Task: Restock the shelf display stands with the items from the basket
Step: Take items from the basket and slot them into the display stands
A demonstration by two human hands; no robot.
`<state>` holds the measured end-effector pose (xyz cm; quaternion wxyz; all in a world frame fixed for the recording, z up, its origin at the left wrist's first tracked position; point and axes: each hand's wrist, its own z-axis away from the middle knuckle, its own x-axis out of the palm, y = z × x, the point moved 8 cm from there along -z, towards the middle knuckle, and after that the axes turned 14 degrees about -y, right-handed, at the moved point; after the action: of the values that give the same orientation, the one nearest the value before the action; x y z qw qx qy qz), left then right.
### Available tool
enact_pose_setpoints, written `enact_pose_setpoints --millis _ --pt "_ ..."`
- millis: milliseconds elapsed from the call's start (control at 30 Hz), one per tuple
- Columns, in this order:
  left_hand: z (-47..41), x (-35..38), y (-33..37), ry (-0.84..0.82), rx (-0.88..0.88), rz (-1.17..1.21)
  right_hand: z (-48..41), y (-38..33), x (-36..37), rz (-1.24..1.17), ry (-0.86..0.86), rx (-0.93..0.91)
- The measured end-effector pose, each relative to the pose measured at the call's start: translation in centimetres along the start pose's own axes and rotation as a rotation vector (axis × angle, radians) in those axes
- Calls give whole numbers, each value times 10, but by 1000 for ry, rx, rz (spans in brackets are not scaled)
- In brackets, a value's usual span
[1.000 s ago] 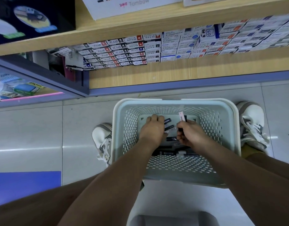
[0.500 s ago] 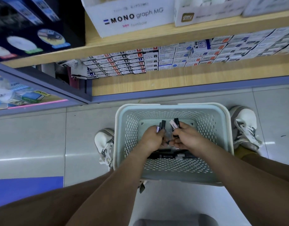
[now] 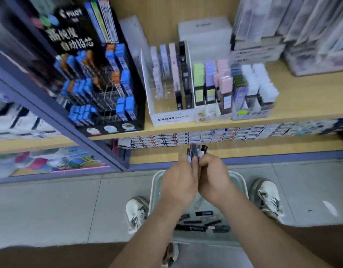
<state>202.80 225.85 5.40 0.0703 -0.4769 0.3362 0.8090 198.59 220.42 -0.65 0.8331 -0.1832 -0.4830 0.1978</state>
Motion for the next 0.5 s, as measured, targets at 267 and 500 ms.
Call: enact_pose_setpoints --millis 267,500 --pt "24 -107 49 407 98 -304 19 -54 90 -20 -148 -44" --pt "-2 -127 69 -175 249 526 33 -109 126 163 -100 -100"
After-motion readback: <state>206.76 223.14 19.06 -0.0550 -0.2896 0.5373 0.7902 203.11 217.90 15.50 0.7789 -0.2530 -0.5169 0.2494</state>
